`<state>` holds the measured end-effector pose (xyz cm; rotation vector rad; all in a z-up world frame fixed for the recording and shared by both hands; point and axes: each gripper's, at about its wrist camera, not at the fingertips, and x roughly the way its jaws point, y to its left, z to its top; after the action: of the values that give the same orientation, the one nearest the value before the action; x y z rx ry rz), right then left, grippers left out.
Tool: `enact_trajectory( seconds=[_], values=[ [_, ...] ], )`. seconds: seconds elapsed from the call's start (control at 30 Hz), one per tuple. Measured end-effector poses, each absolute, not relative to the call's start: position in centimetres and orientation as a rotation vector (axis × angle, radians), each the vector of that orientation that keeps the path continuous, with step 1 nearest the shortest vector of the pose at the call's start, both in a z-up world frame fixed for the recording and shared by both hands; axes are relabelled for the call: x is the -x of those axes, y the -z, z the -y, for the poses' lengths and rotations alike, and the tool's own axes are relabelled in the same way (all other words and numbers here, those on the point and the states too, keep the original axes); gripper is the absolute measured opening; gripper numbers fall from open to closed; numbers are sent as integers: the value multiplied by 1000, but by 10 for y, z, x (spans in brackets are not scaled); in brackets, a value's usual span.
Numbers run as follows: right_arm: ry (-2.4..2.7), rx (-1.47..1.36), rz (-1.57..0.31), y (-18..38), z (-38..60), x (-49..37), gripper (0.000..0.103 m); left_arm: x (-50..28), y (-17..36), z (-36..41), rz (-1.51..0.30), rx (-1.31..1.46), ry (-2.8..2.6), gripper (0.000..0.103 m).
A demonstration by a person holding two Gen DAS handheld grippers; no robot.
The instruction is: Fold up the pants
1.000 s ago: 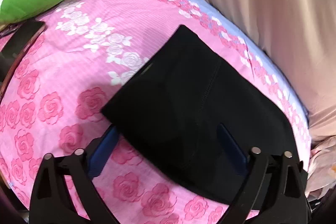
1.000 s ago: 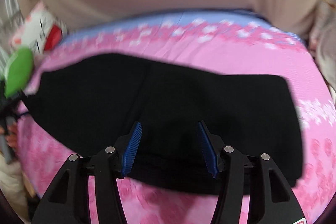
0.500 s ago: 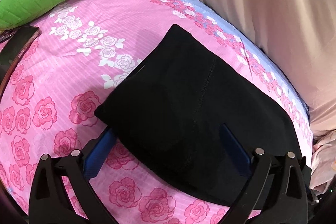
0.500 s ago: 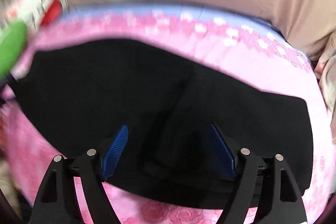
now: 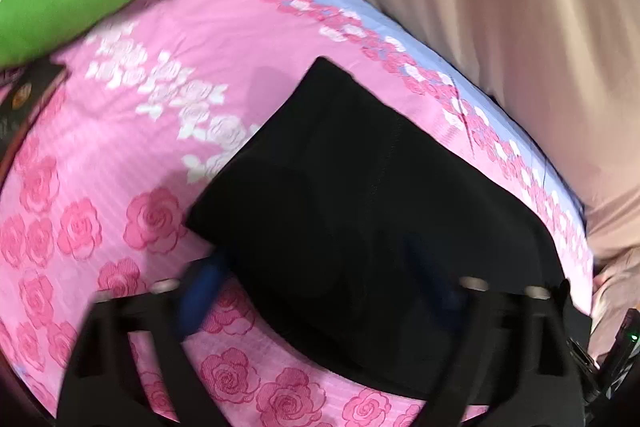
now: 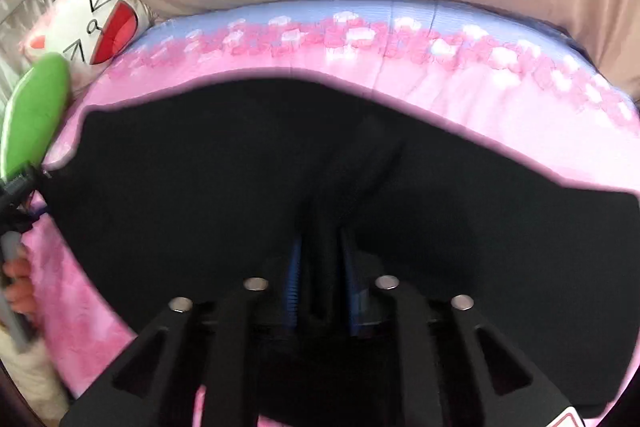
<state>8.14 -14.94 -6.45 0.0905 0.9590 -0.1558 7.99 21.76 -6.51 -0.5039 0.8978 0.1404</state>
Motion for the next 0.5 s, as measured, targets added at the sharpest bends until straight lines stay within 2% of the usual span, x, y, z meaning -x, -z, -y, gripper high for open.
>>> enact_trajectory(
  seconds=[0.03, 0.1, 0.2, 0.3, 0.37, 0.47, 0.5],
  values=[
    [144, -103, -952, 61, 148, -78, 28, -82, 64, -217, -904, 496, -131, 31],
    [123, -145, -896, 44, 152, -63, 31, -84, 58, -217, -909, 504, -105, 19],
    [177, -165, -823, 22, 169, -38, 41, -80, 27, -196, -844, 442, -66, 16],
    [254, -216, -788, 10, 200, -12, 42, -70, -18, -148, -762, 374, 58, 15],
    [296, -248, -768, 5, 218, 7, 42, -60, -50, -90, -714, 297, 197, 15],
    [341, -294, -741, 1, 239, 31, 46, -51, -64, -9, -699, 183, 345, 18],
    [347, -303, -737, 2, 246, 37, 48, -49, -58, 28, -713, 121, 390, 23]
  ],
)
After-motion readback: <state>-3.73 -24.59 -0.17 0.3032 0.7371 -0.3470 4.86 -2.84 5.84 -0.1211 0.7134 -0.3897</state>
